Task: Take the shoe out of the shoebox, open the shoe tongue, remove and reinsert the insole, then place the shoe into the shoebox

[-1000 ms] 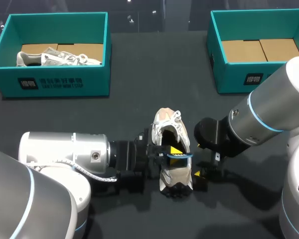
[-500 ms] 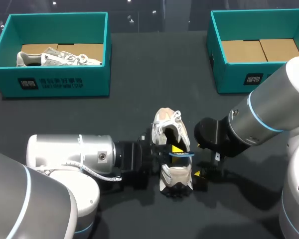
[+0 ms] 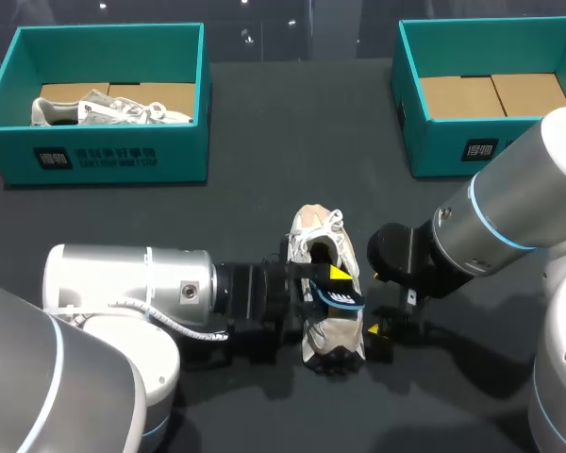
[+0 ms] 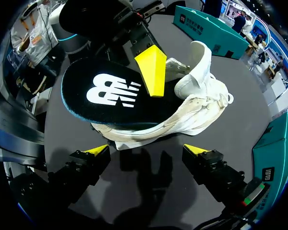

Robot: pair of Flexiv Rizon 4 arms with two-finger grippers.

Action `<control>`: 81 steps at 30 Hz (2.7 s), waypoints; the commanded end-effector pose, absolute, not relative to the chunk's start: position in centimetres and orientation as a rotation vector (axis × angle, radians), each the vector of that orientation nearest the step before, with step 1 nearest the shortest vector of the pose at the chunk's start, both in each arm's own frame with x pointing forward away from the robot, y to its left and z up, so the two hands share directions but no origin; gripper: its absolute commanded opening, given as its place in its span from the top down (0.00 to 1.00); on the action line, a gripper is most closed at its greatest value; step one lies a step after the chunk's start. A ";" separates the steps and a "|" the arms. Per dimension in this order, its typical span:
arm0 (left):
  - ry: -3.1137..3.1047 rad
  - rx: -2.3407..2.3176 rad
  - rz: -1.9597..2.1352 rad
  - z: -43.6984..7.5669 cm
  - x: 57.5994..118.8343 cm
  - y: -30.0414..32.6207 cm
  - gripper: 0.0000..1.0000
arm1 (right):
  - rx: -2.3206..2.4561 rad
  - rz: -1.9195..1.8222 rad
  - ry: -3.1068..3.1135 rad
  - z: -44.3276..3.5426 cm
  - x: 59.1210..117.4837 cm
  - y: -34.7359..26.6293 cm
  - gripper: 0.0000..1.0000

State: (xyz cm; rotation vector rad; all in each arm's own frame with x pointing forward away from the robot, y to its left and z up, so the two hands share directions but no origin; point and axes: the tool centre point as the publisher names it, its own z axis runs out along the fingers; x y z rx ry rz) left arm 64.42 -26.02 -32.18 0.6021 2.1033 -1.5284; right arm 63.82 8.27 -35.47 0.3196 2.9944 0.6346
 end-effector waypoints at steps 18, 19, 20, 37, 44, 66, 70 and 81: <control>2.162 0.610 -1.423 -35.1 66.5 -26.7 1.00 | 0.320 0.634 2.993 -35.4 63.7 8.2 0.00; 2.165 0.606 -1.420 -35.2 66.6 -26.7 1.00 | 0.320 0.634 2.993 -35.4 63.7 8.2 0.00; 2.168 0.603 -1.419 -35.2 66.7 -26.7 1.00 | 0.320 0.634 2.993 -35.4 63.7 8.2 0.00; 2.164 0.644 -1.451 -31.3 64.4 -24.1 0.62 | 0.320 0.634 2.993 -35.4 63.7 8.2 0.00; 2.180 0.698 -1.404 -32.7 64.0 -25.1 1.00 | 0.320 0.634 2.993 -35.4 63.7 8.2 0.00; 2.338 0.708 -1.281 -34.6 66.3 -25.1 0.69 | 0.320 0.634 2.993 -35.4 63.7 8.2 0.00; 2.355 0.711 -1.287 -33.7 66.1 -24.3 0.70 | 0.320 0.634 2.993 -35.4 63.7 8.2 0.00; 2.424 0.773 -1.249 -32.8 65.3 -23.7 0.68 | 0.320 0.634 2.993 -35.4 63.7 8.2 0.00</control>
